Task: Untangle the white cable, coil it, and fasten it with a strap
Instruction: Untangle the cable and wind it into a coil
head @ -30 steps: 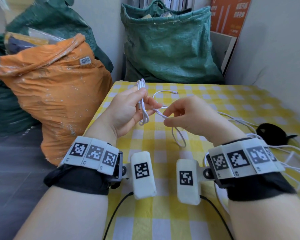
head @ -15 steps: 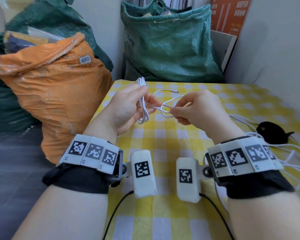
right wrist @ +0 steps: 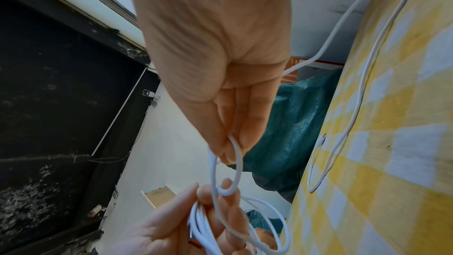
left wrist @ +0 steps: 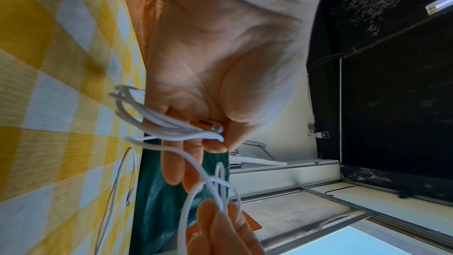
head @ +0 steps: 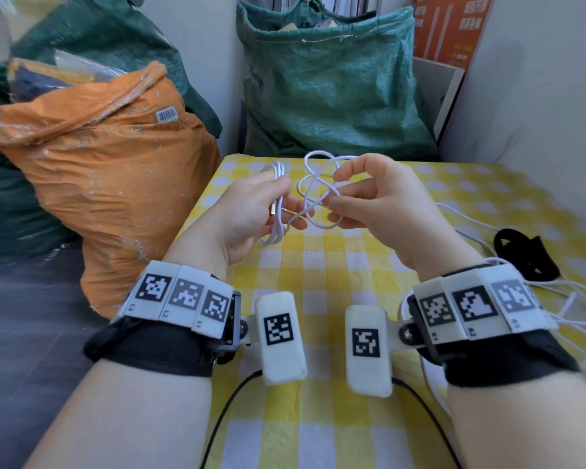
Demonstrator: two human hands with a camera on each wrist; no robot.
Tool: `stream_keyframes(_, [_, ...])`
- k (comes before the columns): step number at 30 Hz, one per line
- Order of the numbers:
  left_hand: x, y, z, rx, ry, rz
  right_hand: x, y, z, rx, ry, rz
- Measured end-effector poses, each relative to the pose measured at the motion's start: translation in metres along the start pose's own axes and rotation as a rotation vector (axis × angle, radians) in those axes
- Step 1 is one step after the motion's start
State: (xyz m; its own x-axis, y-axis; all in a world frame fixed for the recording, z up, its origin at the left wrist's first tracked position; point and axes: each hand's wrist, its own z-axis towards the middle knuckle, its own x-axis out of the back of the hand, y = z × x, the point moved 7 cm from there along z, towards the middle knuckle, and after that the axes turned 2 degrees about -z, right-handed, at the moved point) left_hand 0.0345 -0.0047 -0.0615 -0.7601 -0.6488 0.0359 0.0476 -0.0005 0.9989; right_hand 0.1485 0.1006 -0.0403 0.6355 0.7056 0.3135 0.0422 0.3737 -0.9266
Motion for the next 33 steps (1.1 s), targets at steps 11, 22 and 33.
stream_keyframes(11, [-0.007, -0.001, -0.002, -0.004, -0.028, 0.012, -0.013, 0.000, -0.002, -0.015, -0.129, -0.172])
stream_keyframes(22, [0.016, -0.008, 0.001, 0.078, -0.038, 0.099, 0.055, 0.009, 0.001, -0.008, 0.490, -0.379])
stream_keyframes(33, [0.003, -0.010, -0.005, 0.125, -0.311, -0.320, 0.050, 0.011, 0.003, -0.070, 0.443, -0.401])
